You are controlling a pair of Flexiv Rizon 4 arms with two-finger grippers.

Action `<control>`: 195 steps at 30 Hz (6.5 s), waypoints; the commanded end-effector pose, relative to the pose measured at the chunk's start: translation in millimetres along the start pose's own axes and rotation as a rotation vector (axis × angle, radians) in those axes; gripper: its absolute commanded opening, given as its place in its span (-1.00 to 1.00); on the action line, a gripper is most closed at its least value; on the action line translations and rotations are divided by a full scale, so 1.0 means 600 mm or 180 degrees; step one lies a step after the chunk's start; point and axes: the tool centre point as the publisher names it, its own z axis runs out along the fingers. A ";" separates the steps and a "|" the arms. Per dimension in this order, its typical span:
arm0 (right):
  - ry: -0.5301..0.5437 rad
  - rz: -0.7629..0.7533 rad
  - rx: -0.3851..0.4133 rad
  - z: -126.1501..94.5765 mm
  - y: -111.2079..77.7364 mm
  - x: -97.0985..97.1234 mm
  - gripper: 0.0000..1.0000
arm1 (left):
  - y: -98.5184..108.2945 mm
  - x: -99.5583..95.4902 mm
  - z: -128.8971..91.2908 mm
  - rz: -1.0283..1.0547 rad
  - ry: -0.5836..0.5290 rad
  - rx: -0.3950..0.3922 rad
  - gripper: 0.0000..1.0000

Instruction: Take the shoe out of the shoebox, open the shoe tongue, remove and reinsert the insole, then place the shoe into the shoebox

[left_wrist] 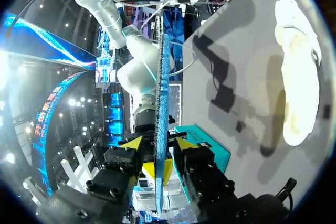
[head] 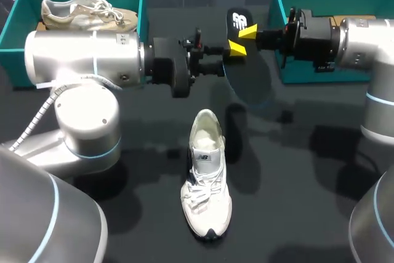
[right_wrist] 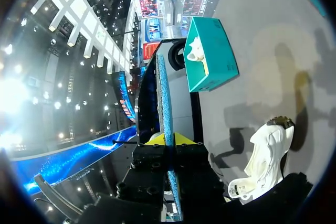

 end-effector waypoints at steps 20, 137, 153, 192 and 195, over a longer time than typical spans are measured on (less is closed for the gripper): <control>0.0012 0.0079 0.0013 0.002 -0.011 -0.005 -1.00 | 0.009 0.007 0.022 0.0031 0.0002 -0.0157 -1.00; 0.0000 -0.0168 -0.0098 -0.075 -0.048 -0.009 1.00 | -0.021 0.013 -0.126 -0.9036 0.1015 -0.0280 -1.00; 0.0000 -0.0168 -0.0098 -0.075 -0.048 -0.009 1.00 | 0.012 0.071 -0.072 -0.9980 0.0982 -0.0137 -1.00; -0.3320 0.0054 0.0249 -0.048 -0.062 0.153 1.00 | 0.031 0.094 -0.040 -1.0347 0.0809 -0.0044 -1.00; -0.3515 -0.0046 0.0294 -0.036 -0.066 0.165 1.00 | 0.031 0.094 -0.040 -1.0347 0.0809 -0.0044 -1.00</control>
